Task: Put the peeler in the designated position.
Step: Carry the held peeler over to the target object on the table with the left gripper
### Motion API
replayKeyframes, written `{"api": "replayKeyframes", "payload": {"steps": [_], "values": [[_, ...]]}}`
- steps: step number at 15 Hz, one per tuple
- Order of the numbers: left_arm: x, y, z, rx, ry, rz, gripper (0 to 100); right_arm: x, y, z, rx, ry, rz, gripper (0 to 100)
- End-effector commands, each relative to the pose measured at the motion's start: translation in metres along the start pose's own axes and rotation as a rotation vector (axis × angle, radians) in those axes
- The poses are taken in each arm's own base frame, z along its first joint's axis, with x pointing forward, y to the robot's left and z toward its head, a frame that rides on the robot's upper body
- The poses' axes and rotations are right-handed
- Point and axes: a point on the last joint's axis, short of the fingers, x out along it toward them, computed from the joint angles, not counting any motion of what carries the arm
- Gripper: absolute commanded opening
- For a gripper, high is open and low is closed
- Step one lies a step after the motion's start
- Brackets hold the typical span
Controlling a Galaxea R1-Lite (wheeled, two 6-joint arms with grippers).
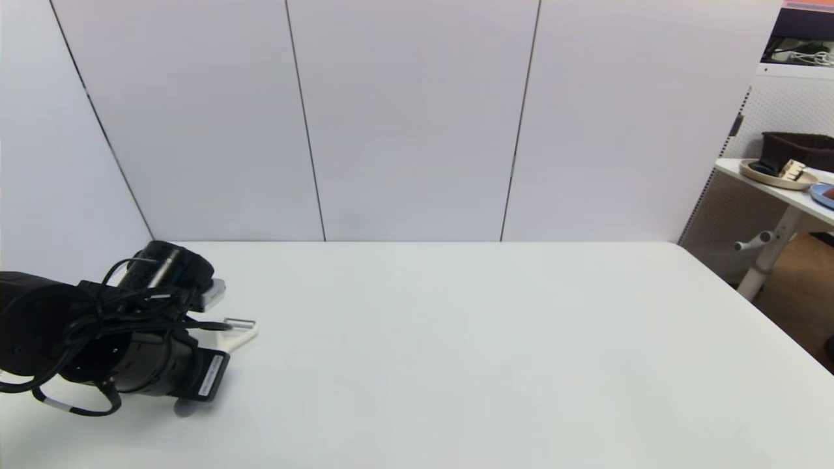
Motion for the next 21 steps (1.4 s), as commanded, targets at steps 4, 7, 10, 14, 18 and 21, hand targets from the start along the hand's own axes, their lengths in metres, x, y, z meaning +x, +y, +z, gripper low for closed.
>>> {"api": "replayKeyframes", "payload": {"steps": [4, 7, 10, 14, 18, 21], "values": [[0.004, -0.001, -0.003, 0.004, 0.007, 0.0, 0, 0.0, 0.0, 0.0, 0.0, 0.0, 0.0, 100], [0.004, -0.001, -0.002, 0.003, 0.003, 0.0, 0, 0.0, 0.0, 0.0, 0.0, 0.001, 0.0, 100], [0.004, -0.001, -0.001, 0.002, -0.003, -0.001, 0, 0.0, 0.0, 0.0, 0.0, 0.001, 0.0, 100], [0.003, -0.001, -0.002, 0.005, -0.003, -0.002, 100, 0.0, 0.0, 0.0, 0.0, 0.001, 0.0, 100], [-0.001, 0.0, 0.001, 0.001, -0.027, -0.002, 100, 0.0, 0.0, 0.0, 0.0, 0.0, 0.0, 100], [-0.04, 0.008, 0.014, -0.033, -0.199, -0.002, 100, 0.0, 0.0, 0.0, 0.0, 0.001, 0.0, 100]]}}
